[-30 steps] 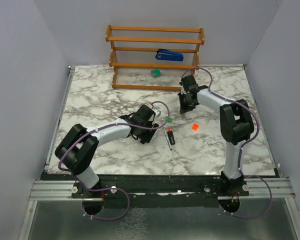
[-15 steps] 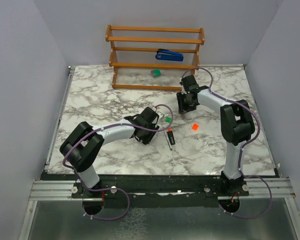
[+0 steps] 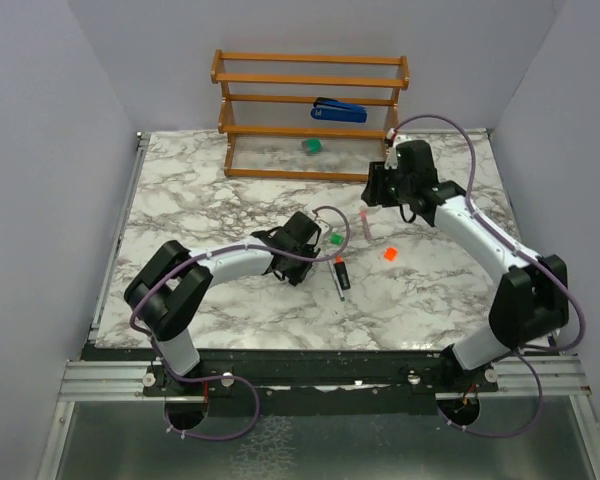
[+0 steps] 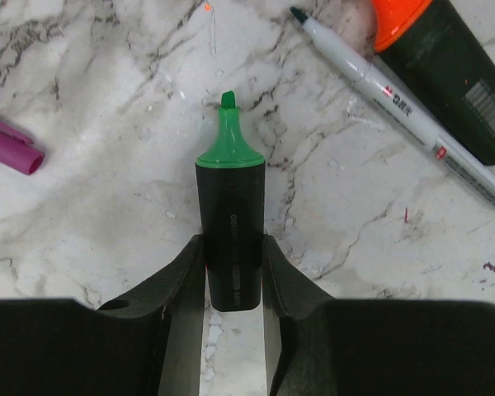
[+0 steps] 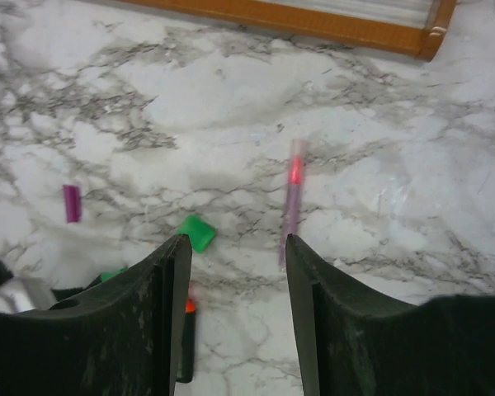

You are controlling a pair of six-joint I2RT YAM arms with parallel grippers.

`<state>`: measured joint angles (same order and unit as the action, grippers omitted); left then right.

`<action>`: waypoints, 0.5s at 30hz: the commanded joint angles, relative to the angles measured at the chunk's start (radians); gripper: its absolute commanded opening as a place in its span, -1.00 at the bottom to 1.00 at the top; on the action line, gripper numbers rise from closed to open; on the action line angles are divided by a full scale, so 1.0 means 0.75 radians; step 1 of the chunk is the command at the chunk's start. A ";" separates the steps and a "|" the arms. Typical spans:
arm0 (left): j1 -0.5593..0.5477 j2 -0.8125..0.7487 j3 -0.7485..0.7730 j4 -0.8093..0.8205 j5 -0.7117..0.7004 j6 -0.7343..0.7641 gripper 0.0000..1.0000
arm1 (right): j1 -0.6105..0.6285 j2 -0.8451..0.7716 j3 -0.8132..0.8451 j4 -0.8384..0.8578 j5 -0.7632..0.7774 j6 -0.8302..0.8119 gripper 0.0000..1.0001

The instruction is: Insert the pens into the pen caps

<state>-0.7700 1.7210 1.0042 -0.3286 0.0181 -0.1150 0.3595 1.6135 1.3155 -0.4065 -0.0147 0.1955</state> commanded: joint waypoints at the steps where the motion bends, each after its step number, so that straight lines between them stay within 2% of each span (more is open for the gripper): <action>1: -0.008 -0.144 -0.086 0.064 -0.005 -0.032 -1.00 | -0.007 -0.239 -0.337 0.345 -0.329 0.179 0.09; 5: -0.008 -0.373 -0.176 0.267 -0.072 -0.126 -1.00 | -0.002 -0.378 -0.590 0.652 -0.613 0.374 0.11; 10: -0.013 -0.525 -0.264 0.467 -0.079 -0.235 -1.00 | 0.012 -0.500 -0.792 0.946 -0.691 0.572 0.12; 15: -0.045 -0.596 -0.268 0.517 -0.114 -0.256 -1.00 | 0.071 -0.509 -0.777 0.993 -0.734 0.604 0.15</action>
<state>-0.7799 1.3064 0.8154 -0.0273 -0.0246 -0.2630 0.3763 1.2602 0.7147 0.1917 -0.4858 0.5819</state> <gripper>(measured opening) 0.282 0.570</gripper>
